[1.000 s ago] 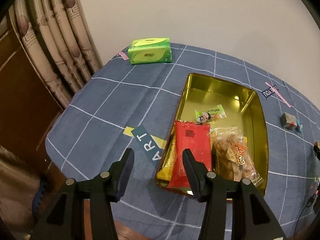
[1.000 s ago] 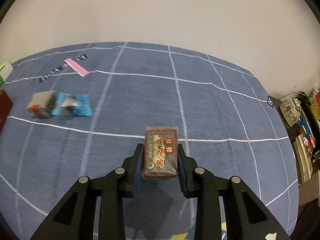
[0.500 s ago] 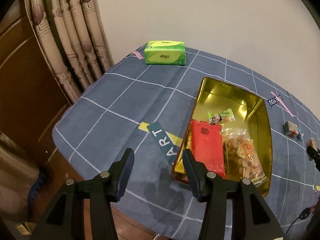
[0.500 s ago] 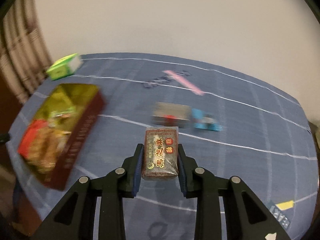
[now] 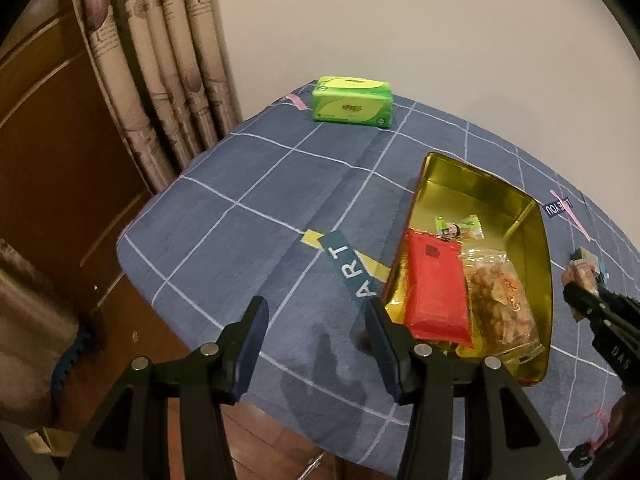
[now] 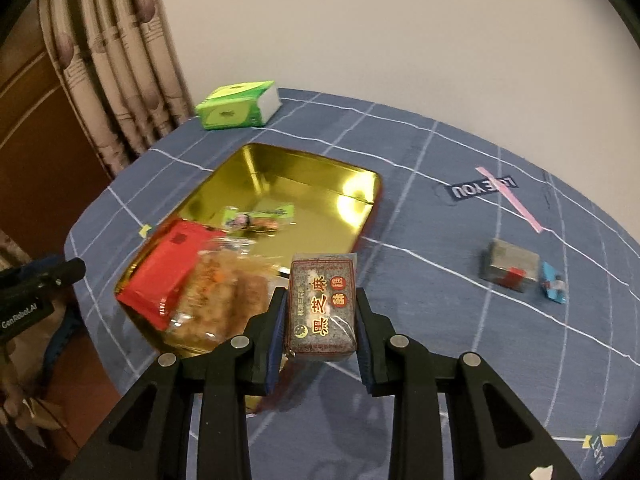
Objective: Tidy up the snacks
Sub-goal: 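Carry the brown cake box with the right tool into the gold tin and release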
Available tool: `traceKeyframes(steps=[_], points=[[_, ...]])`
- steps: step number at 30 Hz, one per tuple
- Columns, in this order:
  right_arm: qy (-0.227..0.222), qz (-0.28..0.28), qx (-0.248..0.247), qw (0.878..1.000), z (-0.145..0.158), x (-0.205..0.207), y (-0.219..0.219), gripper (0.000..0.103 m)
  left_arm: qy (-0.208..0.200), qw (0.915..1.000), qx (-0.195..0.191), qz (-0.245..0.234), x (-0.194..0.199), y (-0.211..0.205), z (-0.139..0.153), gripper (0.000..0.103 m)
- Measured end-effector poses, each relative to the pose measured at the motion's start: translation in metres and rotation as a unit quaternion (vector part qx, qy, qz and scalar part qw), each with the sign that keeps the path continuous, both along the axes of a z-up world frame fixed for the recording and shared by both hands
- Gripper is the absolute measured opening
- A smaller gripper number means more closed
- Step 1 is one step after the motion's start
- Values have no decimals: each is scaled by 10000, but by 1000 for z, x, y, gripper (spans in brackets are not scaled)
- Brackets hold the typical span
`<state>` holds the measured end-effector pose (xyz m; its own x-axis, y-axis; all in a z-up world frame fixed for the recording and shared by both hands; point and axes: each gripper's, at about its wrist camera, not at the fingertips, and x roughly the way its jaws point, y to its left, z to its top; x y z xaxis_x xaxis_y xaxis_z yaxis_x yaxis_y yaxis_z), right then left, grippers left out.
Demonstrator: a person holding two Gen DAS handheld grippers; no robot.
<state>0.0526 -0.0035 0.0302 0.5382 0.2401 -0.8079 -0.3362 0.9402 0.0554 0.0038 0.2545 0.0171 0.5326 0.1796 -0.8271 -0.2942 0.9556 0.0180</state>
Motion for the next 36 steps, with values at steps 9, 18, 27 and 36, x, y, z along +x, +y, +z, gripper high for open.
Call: traceKeyframes(steps=[9, 18, 27, 36], points=[[235, 257, -93, 9994, -17, 0, 36, 28, 45, 9998, -95, 190, -1, 8, -3, 51], [439, 354, 110, 9983, -30, -1, 55, 28, 35, 9995, -158, 256, -2, 11, -3, 51], [435, 315, 185, 9984, -32, 1, 57, 29, 61, 9996, -145, 221, -1, 10, -4, 51], [511, 299, 312, 9978, -32, 4, 56, 34, 73, 9997, -97, 206, 0, 8, -5, 51]])
